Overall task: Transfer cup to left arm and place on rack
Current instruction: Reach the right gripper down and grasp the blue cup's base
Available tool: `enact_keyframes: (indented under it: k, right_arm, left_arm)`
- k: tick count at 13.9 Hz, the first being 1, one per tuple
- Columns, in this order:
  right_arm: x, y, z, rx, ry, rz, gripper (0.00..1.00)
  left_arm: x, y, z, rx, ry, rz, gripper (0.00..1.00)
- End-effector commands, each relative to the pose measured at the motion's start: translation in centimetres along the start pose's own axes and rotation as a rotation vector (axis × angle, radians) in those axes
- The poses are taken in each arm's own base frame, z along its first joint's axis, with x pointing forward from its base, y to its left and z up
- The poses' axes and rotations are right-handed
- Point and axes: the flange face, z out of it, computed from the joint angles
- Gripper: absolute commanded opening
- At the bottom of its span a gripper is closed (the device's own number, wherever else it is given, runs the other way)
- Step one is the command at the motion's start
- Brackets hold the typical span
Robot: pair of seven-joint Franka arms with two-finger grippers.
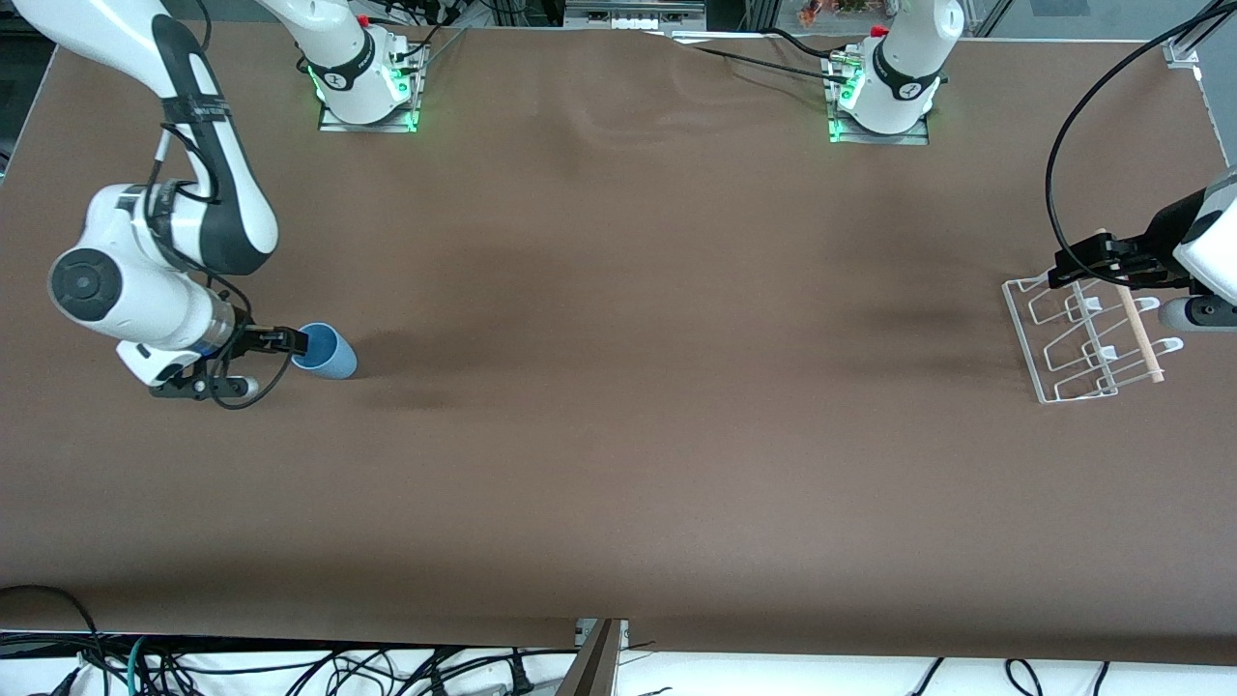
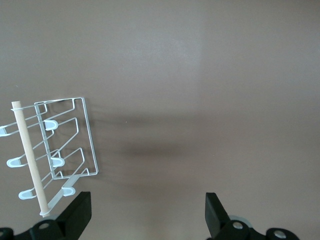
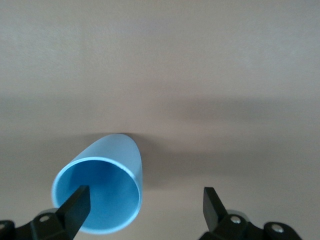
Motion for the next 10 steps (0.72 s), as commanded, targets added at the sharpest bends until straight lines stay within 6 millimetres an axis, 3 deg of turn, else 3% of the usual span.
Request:
enact_keyframes:
  k: [1,2,3,4,6,7,10]
  right_arm:
    - [-2.5,-0.1,2.1,0.016,0.034,0.021,1.00]
    - [-2.7,-0.2,2.7,0.016,0.032,0.019,0.98]
    - [-2.8,-0.2,3.0,0.015,0.026,0.019,0.78]
    - [-2.7,-0.1,3.0,0.015,0.026,0.020,0.44]
    - [-2.5,-0.2,2.8,0.014,0.032,0.018,0.09]
    - [-2.6,-0.1,2.8,0.014,0.031,0.019,0.00]
    - [-2.5,-0.2,2.7,0.015,0.032,0.020,0.00]
  left_arm:
    - [0.2,0.2,-0.5,-0.017,-0.007,-0.002,1.00]
    - [0.2,0.2,-0.1,-0.020,-0.015,0.001,1.00]
    - [0.1,0.2,0.1,-0.039,-0.020,0.011,1.00]
    - [0.0,0.2,0.1,-0.045,-0.021,0.039,1.00]
    - [0.0,0.3,0.4,-0.048,-0.023,0.115,1.00]
    - [0.1,0.4,0.7,-0.054,-0.023,0.149,1.00]
    - [0.2,1.6,0.7,-0.151,-0.012,0.247,1.00]
